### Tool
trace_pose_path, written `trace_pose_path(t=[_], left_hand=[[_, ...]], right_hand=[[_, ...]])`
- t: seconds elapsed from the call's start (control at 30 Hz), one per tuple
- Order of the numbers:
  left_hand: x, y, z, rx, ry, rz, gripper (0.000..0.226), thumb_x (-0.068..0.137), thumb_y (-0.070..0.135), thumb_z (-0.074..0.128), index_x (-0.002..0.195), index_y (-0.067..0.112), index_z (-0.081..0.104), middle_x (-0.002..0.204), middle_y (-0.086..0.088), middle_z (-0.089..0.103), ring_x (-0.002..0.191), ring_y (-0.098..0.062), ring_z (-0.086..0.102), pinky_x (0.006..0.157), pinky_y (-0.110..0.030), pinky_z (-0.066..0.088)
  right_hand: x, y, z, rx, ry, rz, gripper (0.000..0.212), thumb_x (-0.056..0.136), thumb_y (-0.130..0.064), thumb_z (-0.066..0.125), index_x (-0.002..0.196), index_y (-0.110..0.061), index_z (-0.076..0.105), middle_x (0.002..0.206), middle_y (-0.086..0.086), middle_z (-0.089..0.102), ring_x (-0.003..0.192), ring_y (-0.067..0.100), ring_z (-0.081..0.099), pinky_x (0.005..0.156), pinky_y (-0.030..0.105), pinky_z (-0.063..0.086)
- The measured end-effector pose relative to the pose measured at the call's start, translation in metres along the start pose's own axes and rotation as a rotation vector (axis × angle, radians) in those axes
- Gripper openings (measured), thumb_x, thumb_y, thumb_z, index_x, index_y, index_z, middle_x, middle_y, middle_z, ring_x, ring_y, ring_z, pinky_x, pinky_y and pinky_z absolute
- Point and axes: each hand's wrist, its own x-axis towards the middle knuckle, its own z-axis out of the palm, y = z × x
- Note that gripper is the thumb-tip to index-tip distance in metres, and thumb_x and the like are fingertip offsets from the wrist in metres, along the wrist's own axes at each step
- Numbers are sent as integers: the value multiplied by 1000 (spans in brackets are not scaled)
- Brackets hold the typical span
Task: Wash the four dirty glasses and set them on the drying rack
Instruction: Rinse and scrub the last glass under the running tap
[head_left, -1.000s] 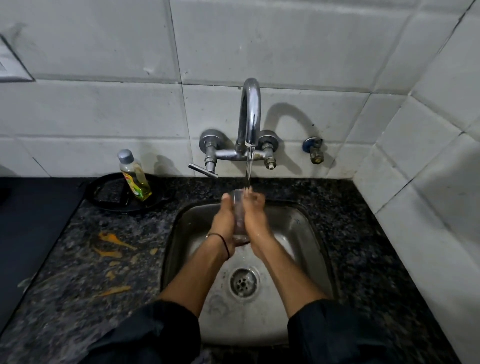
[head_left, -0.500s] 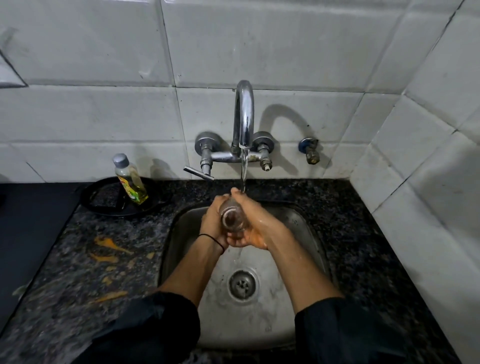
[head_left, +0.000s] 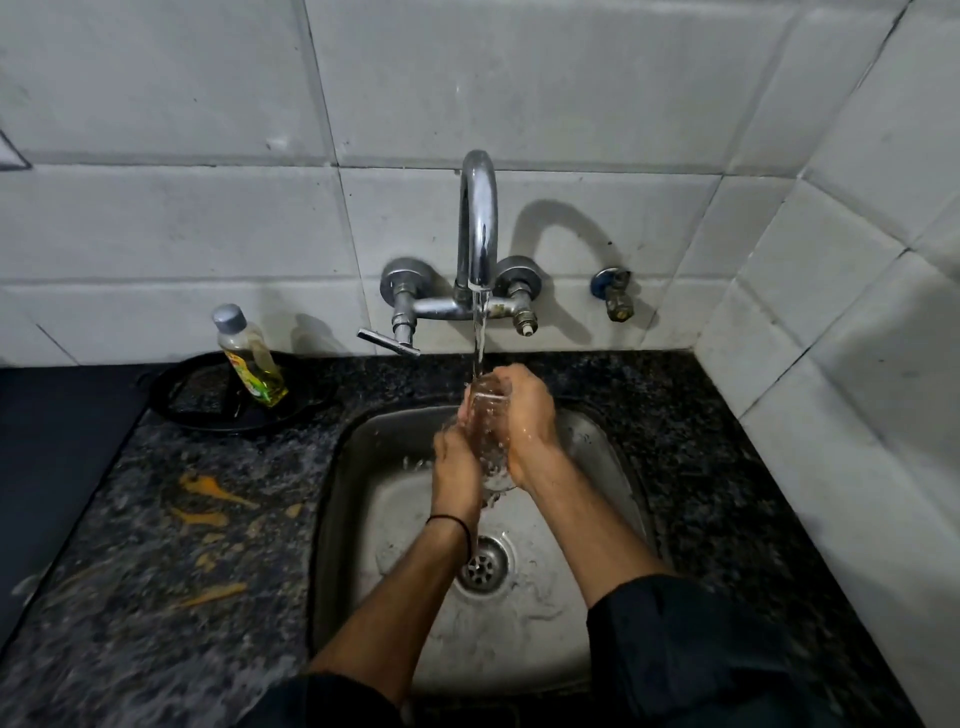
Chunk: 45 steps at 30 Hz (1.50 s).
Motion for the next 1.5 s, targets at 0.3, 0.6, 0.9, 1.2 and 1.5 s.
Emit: trace_pose_path(t=[0.3,0.6,0.9,1.2,1.5], left_hand=[[5,22,-11,46,-24,-76,65,98,64,29,75,18,67,55,-1,61,49,-16,53,48,-23,39],[-4,9,-9,-217,-307,-155,56,95,64,38,106,22,73,100,-6,76,92,-22,71,76,-40,57],[8,13,-2,-736,-204,-200,34,100,33,46,100,8,68,87,-11,73,86,-21,68,81,-31,53],[22,49,-33,30,-361,-303,35,90,34,44,72,14,66,65,-7,59,55,-21,56,53,-26,44],[33,67,-26,249,-94,-46,20,81,24,50,66,15,59,63,-8,56,55,-24,58,53,-36,51]], right_hand=[[4,53,2,-337,-144,-424,42,84,-29,72,121,-36,53,119,2,62,104,13,66,85,27,56],[7,9,0,22,126,-14,44,102,-42,49,69,-15,59,58,5,62,52,20,59,62,32,51],[-11,43,9,-400,49,-564,43,81,-17,78,102,-30,43,103,-3,61,91,7,63,77,20,54],[1,14,-17,-848,-135,-1164,25,95,-27,62,114,-11,63,104,6,58,86,17,57,74,34,54],[5,5,-18,-1127,-67,-1200,30,99,-27,49,91,-7,70,83,11,61,67,30,60,61,42,53]])
